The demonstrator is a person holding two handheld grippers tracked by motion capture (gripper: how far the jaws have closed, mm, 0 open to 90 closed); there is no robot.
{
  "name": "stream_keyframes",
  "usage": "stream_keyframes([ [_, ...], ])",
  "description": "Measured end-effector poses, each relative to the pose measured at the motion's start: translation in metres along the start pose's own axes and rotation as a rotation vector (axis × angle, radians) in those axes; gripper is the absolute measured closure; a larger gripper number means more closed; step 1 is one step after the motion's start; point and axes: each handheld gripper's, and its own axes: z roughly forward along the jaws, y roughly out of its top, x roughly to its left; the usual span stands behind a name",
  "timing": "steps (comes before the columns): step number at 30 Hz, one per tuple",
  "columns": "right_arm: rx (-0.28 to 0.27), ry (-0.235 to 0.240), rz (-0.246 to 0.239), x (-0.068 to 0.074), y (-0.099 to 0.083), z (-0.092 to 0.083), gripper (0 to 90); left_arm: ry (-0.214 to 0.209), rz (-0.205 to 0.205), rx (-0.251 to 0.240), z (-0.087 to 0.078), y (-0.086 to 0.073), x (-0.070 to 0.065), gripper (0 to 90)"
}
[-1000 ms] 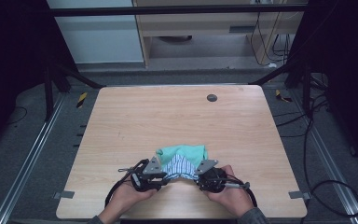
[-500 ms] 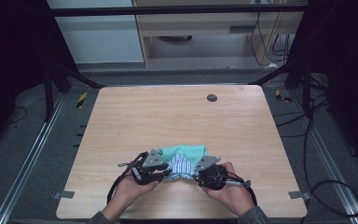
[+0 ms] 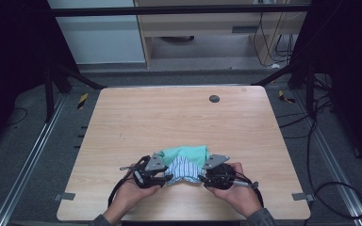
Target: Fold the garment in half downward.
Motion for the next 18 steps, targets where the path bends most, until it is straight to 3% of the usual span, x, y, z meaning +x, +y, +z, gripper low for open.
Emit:
stream_keyframes([
  [4, -0.017, -0.079, 0.04, -0.017, -0.003, -0.001, 30.2, 0.102, -0.006, 0.004, -0.014, -0.001, 0.019, 34.3],
  [5, -0.017, -0.079, 0.04, -0.017, -0.003, -0.001, 30.2, 0.102, -0.006, 0.004, -0.014, -0.001, 0.019, 30.1],
  [6, -0.018, -0.111, 0.093, -0.031, -0.007, 0.002, 22.2, 0.147, -0.034, 0.015, -0.018, -0.004, 0.032, 25.9],
  [8, -0.019, -0.134, 0.132, -0.043, -0.01, 0.004, 18.8, 0.182, -0.071, 0.029, -0.022, -0.01, 0.047, 19.0],
  [9, -0.019, -0.134, 0.132, -0.043, -0.01, 0.004, 18.8, 0.182, -0.071, 0.029, -0.022, -0.01, 0.047, 16.9],
  [10, -0.026, -0.157, 0.188, -0.058, -0.016, 0.007, 15.3, 0.195, -0.087, 0.037, -0.024, -0.014, 0.054, 15.1],
  [12, -0.023, -0.175, 0.227, -0.068, -0.02, 0.01, 11.7, 0.219, -0.14, 0.051, -0.026, -0.023, 0.072, 12.2],
  [13, -0.023, -0.175, 0.227, -0.068, -0.02, 0.01, 11.7, 0.219, -0.14, 0.051, -0.026, -0.023, 0.072, 11.8],
  [14, -0.024, -0.187, 0.263, -0.079, -0.025, 0.013, 9.3, 0.234, -0.174, 0.055, -0.028, -0.03, 0.083, 10.6],
  [15, -0.023, -0.19, 0.278, -0.082, -0.026, 0.014, 8.2, 0.234, -0.174, 0.055, -0.028, -0.03, 0.083, 9.1],
  [16, -0.017, -0.199, 0.3, -0.086, -0.029, 0.017, 7.6, 0.249, -0.205, 0.062, -0.03, -0.038, 0.095, 8.9],
  [18, -0.007, -0.212, 0.331, -0.092, -0.033, 0.02, 7.4, 0.26, -0.228, 0.075, -0.03, -0.045, 0.104, 8.3],
])
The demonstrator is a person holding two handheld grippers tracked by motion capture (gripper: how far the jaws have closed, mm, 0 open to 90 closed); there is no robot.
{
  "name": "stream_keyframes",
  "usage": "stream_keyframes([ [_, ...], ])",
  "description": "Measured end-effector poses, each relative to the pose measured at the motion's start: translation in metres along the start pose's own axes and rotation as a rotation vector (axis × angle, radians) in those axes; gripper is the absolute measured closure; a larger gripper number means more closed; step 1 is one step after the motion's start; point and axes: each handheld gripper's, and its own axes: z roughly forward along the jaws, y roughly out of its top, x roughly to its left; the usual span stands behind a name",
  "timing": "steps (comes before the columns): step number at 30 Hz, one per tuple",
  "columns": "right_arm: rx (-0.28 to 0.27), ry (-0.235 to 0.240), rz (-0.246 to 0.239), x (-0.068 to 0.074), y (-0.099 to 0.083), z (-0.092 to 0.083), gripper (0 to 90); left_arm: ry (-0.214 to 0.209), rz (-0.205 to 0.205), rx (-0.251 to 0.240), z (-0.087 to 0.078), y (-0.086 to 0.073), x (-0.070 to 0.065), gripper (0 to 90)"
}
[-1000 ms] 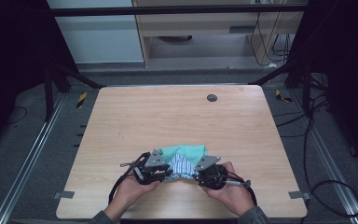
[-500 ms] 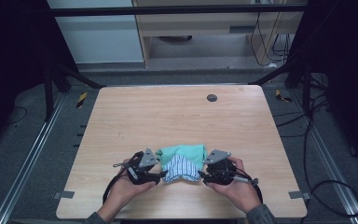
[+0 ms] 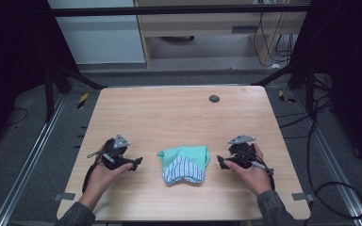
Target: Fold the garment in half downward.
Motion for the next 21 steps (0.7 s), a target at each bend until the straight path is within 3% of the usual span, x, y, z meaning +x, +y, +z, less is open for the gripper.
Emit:
stream_keyframes([
  [1, -0.002, -0.01, 0.007, -0.004, -0.001, 0.002, 7.4, 0.0, 0.0, 0.0, 0.0, 0.0, 0.0, 8.3],
  [2, -0.002, -0.02, 0.02, -0.008, -0.003, 0.004, 7.5, 0.016, -0.034, 0.014, 0.003, -0.005, 0.01, 8.3],
  [3, -0.002, -0.02, 0.02, -0.008, -0.003, 0.004, 7.5, 0.016, -0.034, 0.014, 0.003, -0.005, 0.01, 8.3],
  [4, 0.015, -0.045, 0.048, -0.014, -0.005, 0.008, 8.1, 0.029, -0.063, 0.021, 0.005, -0.01, 0.018, 8.3],
  [10, 0.036, -0.072, 0.102, -0.027, -0.012, 0.018, 8.5, 0.051, -0.091, 0.046, 0.013, -0.022, 0.032, 8.2],
  [12, 0.023, -0.066, 0.142, -0.031, -0.016, 0.021, 6.4, 0.039, -0.11, 0.034, 0.016, -0.027, 0.035, 6.8],
  [17, -0.019, -0.079, 0.155, -0.032, -0.019, 0.024, 1.8, 0.037, -0.119, -0.004, 0.019, -0.03, 0.037, 2.2],
  [18, -0.034, -0.086, 0.159, -0.032, -0.02, 0.026, 0.3, 0.042, -0.126, -0.042, 0.021, -0.034, 0.036, 0.8],
  [21, -0.034, -0.088, 0.166, -0.031, -0.02, 0.026, 0.2, 0.046, -0.128, -0.039, 0.021, -0.034, 0.036, 0.4],
])
